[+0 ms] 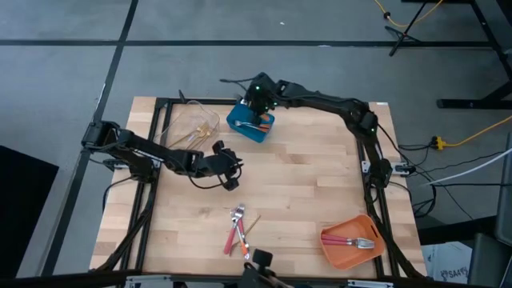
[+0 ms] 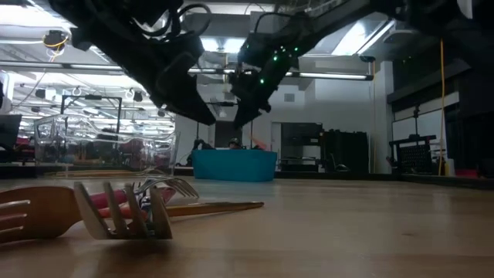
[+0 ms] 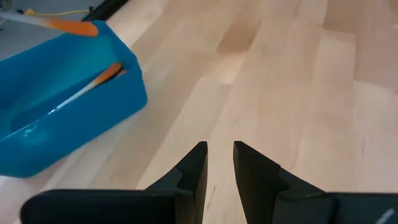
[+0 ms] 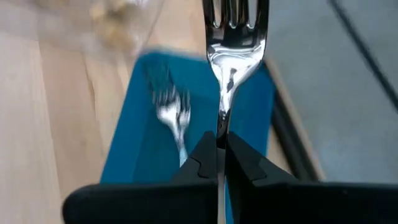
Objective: Sort silverware by color (type)
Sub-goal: Put the orange fork into the blue bin
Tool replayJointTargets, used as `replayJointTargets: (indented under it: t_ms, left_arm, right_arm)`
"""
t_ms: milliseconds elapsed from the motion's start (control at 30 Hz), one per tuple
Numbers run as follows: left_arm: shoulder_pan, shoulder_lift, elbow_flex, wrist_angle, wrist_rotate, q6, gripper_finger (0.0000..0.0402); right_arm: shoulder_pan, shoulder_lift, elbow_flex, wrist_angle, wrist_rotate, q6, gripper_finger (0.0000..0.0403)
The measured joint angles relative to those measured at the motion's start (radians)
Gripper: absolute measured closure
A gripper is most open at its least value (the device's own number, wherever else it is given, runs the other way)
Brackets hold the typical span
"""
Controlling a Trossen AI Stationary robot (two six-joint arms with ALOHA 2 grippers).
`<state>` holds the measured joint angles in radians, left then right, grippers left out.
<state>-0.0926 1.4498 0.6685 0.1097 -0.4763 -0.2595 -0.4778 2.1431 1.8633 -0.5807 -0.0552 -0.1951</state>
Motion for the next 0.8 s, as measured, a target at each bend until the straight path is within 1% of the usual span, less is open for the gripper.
replayJointTargets:
  t_ms: [167, 333, 800]
  left_arm:
    - [-0.018, 0.001, 0.000, -0.029, -0.002, -0.001, 0.0331]
    - [-0.021, 0.001, 0.000, -0.027, -0.002, -0.004, 0.0331]
    - [-0.021, 0.001, 0.000, -0.027, -0.006, -0.027, 0.0331]
  right_arm:
    - [0.000, 0.027, 0.000, -0.092, 0.001, -0.082, 0.0403]
    - [0.000, 0.051, 0.000, -0.102, 0.000, -0.140, 0.0403]
    - [0.000, 0.062, 0.000, -0.069, -0.001, -0.151, 0.0403]
